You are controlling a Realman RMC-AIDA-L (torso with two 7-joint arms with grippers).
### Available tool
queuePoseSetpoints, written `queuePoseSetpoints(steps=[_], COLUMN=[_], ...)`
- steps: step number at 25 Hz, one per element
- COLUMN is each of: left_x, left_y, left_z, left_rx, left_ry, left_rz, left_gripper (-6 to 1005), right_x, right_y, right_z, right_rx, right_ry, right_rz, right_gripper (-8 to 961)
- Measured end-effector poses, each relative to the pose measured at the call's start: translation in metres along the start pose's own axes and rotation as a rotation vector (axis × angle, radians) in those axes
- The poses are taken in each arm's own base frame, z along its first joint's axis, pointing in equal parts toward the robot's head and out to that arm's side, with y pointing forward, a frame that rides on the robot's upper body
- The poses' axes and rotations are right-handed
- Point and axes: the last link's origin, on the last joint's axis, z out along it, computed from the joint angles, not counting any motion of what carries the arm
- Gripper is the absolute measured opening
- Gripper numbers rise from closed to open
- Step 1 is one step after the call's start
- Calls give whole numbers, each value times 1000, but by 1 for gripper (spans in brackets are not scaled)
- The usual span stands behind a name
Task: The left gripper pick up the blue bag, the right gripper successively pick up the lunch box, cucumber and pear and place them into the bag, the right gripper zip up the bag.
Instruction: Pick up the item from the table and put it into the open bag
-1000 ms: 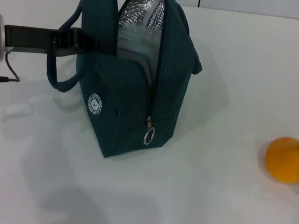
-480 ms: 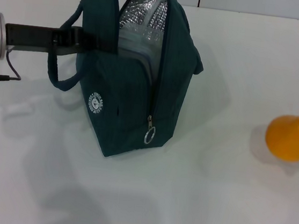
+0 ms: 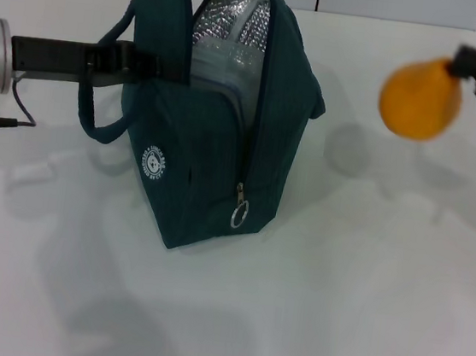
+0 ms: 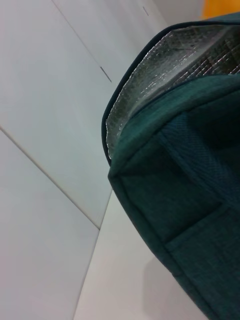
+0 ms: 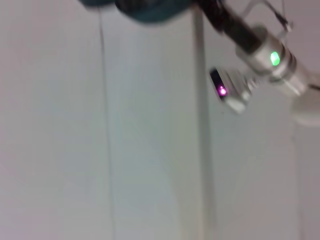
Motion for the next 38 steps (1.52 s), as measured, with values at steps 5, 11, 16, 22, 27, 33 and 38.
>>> queuePoseSetpoints(steps=[5, 11, 16, 22, 27, 33, 38], left_x=[1, 2, 4, 4, 5, 5, 5], left_y=[1, 2, 5, 8, 7, 5, 3], left_z=[0, 1, 8, 14, 14, 12, 11], left_rx=[-7, -10, -31, -46, -41, -34, -23], left_ry=[6, 7, -2, -6, -1, 3, 11], left_rz=[1, 10, 16, 22, 22, 19, 17], left_gripper=[51, 51, 51, 51, 51, 51, 51], right_x=[-34, -51, -54, -43, -30, -22, -17], right_y=[-5, -5, 1, 15, 27, 31, 28], right_z=[41, 76, 105, 136, 154, 158, 156], right_rx=[-91, -166, -214, -258, -283, -282, -260], right_ry=[-74, -94, -60, 18, 81, 114, 125], right_rz=[-49, -64, -83, -109, -149, -157, -150], right_gripper=[27, 27, 27, 26, 29, 39, 46])
